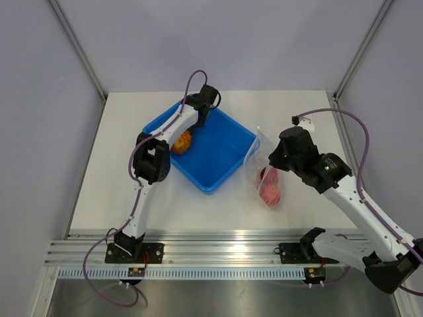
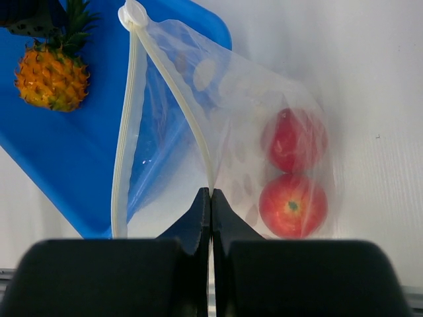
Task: Place the food in the zip-top bag and seal the zipper
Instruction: Pick up the fake fruit from the bin.
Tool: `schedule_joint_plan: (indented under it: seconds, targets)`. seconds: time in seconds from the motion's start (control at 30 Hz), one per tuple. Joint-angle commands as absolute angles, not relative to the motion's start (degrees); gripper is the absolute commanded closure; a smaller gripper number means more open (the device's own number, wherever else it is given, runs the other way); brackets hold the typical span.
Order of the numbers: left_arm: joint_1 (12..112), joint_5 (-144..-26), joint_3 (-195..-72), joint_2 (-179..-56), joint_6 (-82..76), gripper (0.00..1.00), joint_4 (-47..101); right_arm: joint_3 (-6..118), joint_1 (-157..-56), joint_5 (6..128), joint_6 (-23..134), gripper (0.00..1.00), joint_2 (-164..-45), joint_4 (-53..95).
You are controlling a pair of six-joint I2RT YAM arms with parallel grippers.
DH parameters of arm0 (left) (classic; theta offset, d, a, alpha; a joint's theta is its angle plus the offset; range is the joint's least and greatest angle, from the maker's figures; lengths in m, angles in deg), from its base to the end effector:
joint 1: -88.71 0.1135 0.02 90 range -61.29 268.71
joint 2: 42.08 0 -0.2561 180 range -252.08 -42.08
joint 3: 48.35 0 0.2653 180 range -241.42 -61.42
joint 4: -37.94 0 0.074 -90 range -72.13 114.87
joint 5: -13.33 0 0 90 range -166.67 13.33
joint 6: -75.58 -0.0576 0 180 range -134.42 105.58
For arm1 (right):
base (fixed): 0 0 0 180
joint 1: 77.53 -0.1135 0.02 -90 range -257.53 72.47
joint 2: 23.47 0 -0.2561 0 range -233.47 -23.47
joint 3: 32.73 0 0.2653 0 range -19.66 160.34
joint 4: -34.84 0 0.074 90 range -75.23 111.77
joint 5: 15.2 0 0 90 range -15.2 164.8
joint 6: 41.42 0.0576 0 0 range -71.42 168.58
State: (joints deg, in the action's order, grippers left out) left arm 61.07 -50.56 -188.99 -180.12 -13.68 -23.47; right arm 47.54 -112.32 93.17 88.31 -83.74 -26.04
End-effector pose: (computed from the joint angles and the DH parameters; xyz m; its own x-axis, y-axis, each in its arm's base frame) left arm 0.4906 -0.2283 0.1892 -0.7605 0.3852 -0.5227 0.2049 0.9063 0.3698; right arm 0.2071 0.1218 0.3424 -0.6344 0.2979 -0.7133 0.0776 0.9426 0.3246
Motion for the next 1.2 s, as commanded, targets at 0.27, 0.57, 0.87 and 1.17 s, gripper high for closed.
schedule_joint_plan:
  seconds: [0.27, 0.57, 0.87, 1.17]
  targets:
    - [60.9, -52.7, -185.5, -168.0, -9.1, 1.0, -21.2, 47.2, -112.7, 94.7, 89.3, 1.0, -79.9, -26.4]
    - [60.9, -68.8, -173.7, -153.8, -2.4, 1.0, -17.0, 46.7, -112.7, 94.8, 90.0, 1.0, -78.9, -27.4]
    - [60.8, -83.8, -166.2, -140.4, 4.7, 1.0, -11.8, 44.9, -112.7, 93.7, 90.2, 1.0, -79.4, -25.5]
    - [60.8, -96.1, -166.2, -132.7, 11.8, 1.0, -6.4, 43.9, -112.6, 89.7, 91.1, 1.0, -81.1, -21.0]
